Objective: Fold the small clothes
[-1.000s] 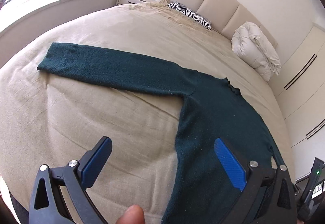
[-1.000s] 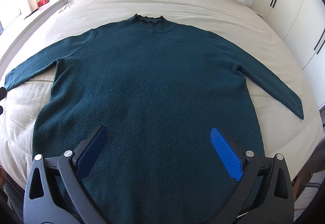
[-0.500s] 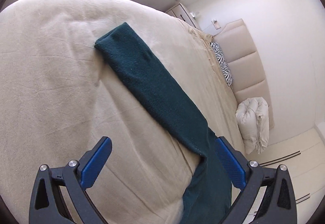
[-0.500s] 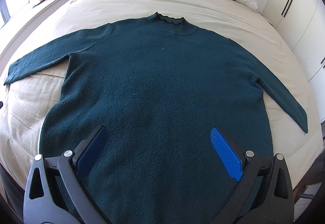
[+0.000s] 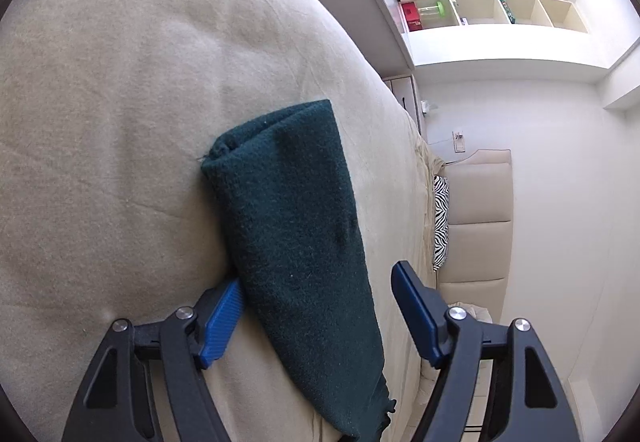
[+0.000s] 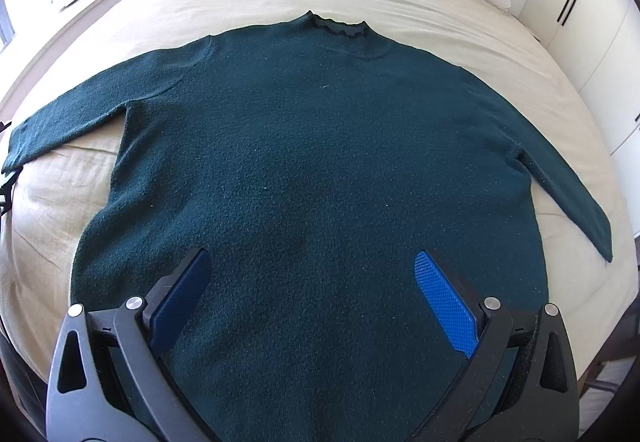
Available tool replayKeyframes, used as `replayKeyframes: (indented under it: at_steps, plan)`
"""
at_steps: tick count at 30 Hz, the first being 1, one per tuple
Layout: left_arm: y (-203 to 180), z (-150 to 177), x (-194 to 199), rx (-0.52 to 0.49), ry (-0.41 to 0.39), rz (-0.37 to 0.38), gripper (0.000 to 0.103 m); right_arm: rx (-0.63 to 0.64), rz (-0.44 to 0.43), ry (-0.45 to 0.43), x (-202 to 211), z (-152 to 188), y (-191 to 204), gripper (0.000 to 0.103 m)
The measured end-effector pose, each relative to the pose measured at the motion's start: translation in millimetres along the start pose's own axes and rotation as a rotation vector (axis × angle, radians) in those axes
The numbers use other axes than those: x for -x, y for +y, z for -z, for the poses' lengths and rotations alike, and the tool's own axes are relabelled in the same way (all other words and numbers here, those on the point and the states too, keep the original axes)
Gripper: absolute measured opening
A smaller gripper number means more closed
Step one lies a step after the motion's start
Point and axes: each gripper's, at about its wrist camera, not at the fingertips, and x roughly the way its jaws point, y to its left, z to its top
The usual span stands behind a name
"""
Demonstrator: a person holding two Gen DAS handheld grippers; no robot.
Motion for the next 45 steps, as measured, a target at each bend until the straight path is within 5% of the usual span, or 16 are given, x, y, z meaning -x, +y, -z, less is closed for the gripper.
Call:
replayKeyframes:
  at_steps: [2,6,10,14,16,18,20,23,29,35,38,45]
  plan:
    - [1,-5,-1,0.027,-0.029,-0.006,0.072,-0.015,-0.015,-0.005,-3,-2,-2,0.103]
    - [0,-14,-10,0.029,-0.054,-0.044,0.048,-0.053,-0.058,-0.027,-4,-4,-9,0.103]
    - [-42,-6,-32,-0.141,-0.028,-0.123,0.02,-0.115,-0.133,-0.075,2,-5,-27,0.103]
    - [-124,52,-51,-0.559,0.029,-0.152,0.01,-0.181,-0.193,-0.124,6,-8,-54,0.102]
    - [-164,113,-63,-0.842,0.068,-0.166,0.01,-0.21,-0.219,-0.133,5,-14,-69,0.093]
    - [-189,198,-69,-1.228,0.046,-0.2,0.01,-0.246,-0.258,-0.137,1,-21,-86,0.084]
    - [-181,282,-69,-1.588,-0.003,-0.226,0.01,-0.29,-0.319,-0.134,-5,-29,-103,0.078]
    - [-149,351,-73,-1.849,0.003,-0.229,0.01,-0.35,-0.423,-0.117,-19,-43,-126,0.073]
    - [-105,375,-69,-1.959,0.009,-0.278,0.01,-0.428,-0.681,-0.007,-72,-72,-125,0.073]
    - [-94,379,-46,-1.994,-0.066,-0.265,0.011,-0.531,-0.968,0.208,-133,-85,-75,0.073]
    - [-95,376,-43,-1.994,-0.082,-0.263,0.013,-0.566,-1.036,0.29,-155,-86,-48,0.073]
    - [-94,372,-43,-1.963,-0.091,-0.264,0.014,-0.591,-1.092,0.311,-173,-96,-17,0.073]
